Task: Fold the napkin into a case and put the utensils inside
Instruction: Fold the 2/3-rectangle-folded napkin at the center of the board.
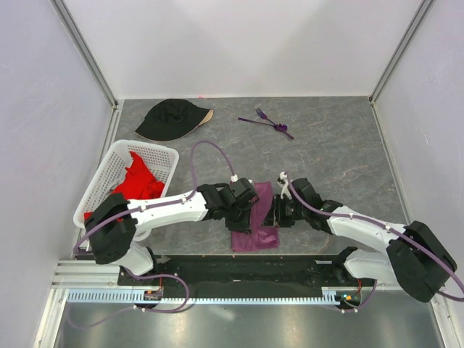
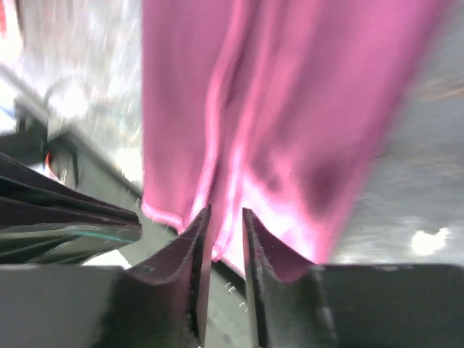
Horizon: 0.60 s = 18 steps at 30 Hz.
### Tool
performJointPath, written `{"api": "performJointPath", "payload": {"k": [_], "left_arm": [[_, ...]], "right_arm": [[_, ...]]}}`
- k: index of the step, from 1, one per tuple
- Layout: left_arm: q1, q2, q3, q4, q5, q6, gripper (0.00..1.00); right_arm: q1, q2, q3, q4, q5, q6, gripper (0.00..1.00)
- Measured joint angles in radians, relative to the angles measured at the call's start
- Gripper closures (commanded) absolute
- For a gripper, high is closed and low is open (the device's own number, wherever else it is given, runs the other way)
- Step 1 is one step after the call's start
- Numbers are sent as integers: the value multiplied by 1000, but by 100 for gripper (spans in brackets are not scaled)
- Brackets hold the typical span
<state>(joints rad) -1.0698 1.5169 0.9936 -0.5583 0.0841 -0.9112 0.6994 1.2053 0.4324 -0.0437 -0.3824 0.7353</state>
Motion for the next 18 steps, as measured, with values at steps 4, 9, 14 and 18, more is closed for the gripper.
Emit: {"api": "performJointPath", "payload": {"k": [4,9,14,18], "left_arm": [[9,63,0,22,-5,12,72],[-13,77,5,71,-21,52,38],[-113,95,75,99,-109,83,31],[-187,227,224,80,-185,82,33]], "right_arm": [[-115,-16,44,-78,27,-42,51],[-233,21,76,-142,34,-82,36],[-359,55,76,-194,21,-89,29],[-443,49,87,-243,26,-89,26]]}}
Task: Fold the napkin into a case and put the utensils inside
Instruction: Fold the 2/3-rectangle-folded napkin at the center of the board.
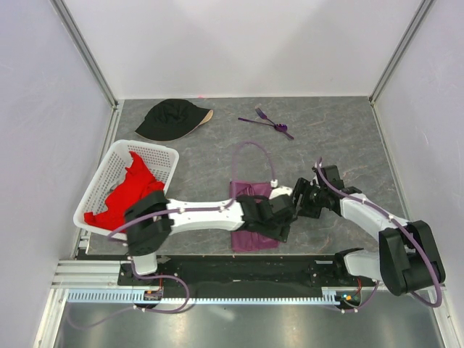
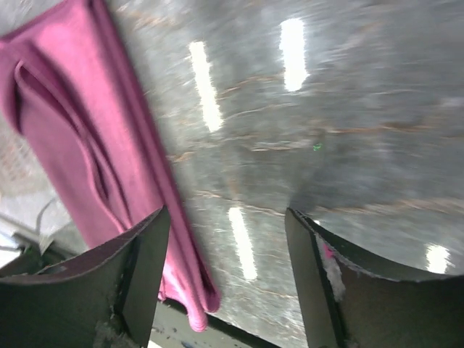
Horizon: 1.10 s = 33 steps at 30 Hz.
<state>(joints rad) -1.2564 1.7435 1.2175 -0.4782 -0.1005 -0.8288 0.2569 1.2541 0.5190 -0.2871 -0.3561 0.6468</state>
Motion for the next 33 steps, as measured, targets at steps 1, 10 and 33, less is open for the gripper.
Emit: {"api": "performJointPath", "payload": {"k": [1,10,33], "left_arm": [[-15,45,39,-11,-21,0,33],[-92,322,321,-237,-193,-26,40],[-85,194,215,-306,-204,-63,98]], "right_arm": [[-11,-4,6,-18,16,-1,25],[-50,-82,15,-124,101,-27,25],[-47,-41,14,-19,-90,-98,8]]}}
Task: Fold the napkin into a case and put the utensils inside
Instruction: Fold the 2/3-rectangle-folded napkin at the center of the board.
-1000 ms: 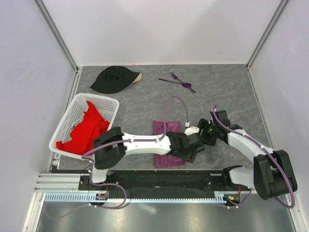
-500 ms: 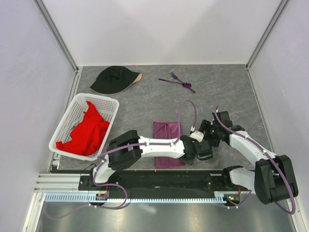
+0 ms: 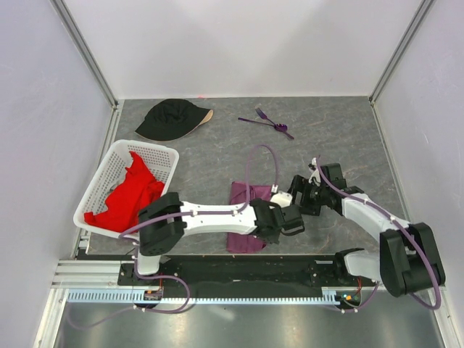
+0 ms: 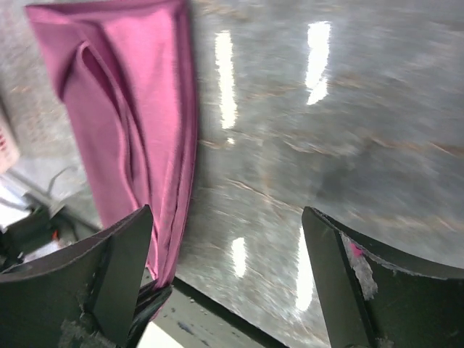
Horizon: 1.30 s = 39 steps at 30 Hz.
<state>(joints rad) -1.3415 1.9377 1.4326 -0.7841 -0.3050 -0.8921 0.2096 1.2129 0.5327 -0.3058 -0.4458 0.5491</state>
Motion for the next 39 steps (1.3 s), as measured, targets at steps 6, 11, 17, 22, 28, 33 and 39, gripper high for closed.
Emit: {"api": "performJointPath", "payload": {"k": [6,11,17,22,28,33,39], "left_arm": [[18,-122,-101,49,29,0,98],[22,-145,-132,76,49,0,98],[22,-147,-135,85,65,0,98],[23,-159,-135,89,74,0,98],[24,-170,-135,107,94,0,66],[47,-229,-175,161,143,13,56],[217,-380,-267,257,217,13,81]], "right_arm": [[85,123,0,134,-109,36,15],[135,146,-11,249,-145,100,28],[136,180,-47,352,-167,150,41],[136,196,-56,381,-172,163,53],[136,212,-56,412,-178,165,91],[137,213,-56,417,-179,157,100],[139,213,-56,416,-179,152,100]]}}
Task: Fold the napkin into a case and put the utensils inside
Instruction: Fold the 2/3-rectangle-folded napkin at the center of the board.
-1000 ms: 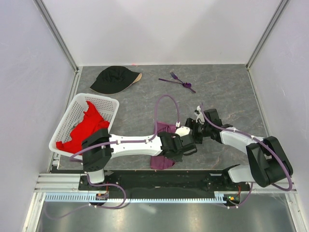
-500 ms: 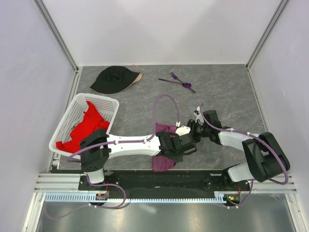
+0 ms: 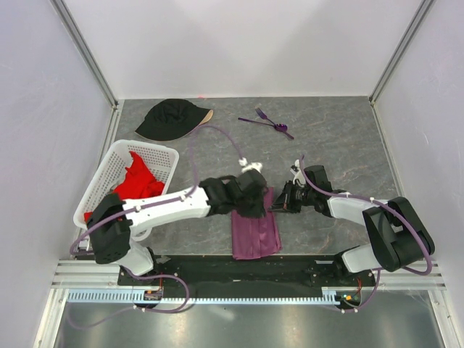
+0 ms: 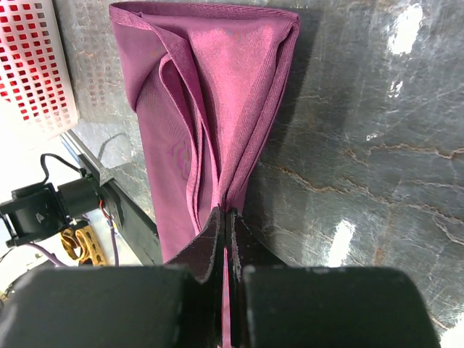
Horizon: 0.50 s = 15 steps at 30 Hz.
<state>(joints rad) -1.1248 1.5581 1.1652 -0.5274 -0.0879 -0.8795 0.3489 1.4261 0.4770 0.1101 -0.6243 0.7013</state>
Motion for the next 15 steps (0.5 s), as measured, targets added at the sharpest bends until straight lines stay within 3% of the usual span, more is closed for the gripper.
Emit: {"api": "performJointPath", "payload": {"k": [6,15], "left_arm": [[232,5,-96,97,21,2,90],[292,180,-109,160,60,15,92]], "right_arm": [[9,0,0,-17,5,-3,100],[71,-13,35,-58,53,-8,100]]}}
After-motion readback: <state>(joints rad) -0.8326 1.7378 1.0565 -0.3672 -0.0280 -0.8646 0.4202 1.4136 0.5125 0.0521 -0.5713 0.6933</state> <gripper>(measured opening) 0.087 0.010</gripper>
